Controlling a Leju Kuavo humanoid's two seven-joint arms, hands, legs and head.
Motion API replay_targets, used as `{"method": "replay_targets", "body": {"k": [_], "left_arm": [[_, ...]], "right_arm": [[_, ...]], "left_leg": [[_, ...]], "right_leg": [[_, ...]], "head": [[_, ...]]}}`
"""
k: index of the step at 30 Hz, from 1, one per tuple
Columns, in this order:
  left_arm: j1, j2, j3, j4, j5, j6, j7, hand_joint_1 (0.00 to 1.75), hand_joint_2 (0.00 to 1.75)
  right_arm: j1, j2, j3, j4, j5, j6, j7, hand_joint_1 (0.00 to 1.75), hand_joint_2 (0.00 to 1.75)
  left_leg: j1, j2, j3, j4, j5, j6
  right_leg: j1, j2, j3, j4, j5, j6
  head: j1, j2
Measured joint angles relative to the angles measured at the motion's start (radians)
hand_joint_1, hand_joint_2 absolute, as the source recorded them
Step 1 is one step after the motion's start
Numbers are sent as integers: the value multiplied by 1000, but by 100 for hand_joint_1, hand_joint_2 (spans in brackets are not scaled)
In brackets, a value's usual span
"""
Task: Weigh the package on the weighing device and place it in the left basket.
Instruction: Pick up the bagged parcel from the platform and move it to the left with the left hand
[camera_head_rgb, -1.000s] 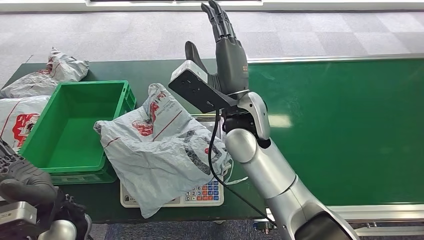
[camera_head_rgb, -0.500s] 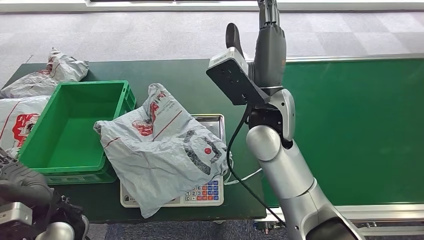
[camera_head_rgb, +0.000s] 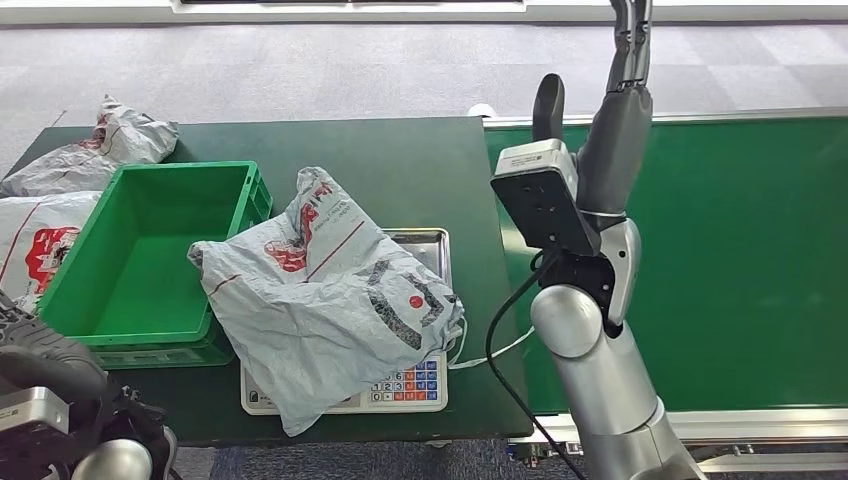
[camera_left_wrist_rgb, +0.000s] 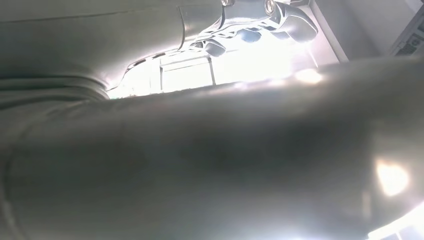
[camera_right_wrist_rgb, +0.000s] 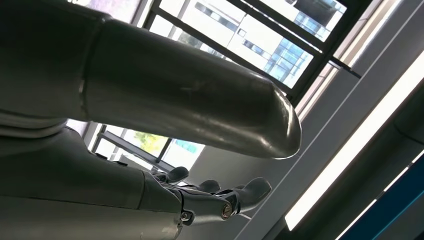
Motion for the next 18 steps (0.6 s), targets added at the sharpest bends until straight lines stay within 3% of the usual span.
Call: {"method": "replay_targets", "body": {"k": [9,18], "left_arm": [[-1,-4,4,0,1,0,1,0,0],[11,4,16,-19,65,-13,15,0,0]], "right_arm": [[24,-7,-6,-30,13,-19,-4,0,0],[334,-36,-47,-293,7,-159,-118,0,0]], "left_leg": [[0,0,1,0,0,0],[0,-5,-1,0,-2,1]], "right_leg": [[0,0,0,0,0,0],[0,-4,0,0,-2,1]], "head": [[0,0],[0,0]]}}
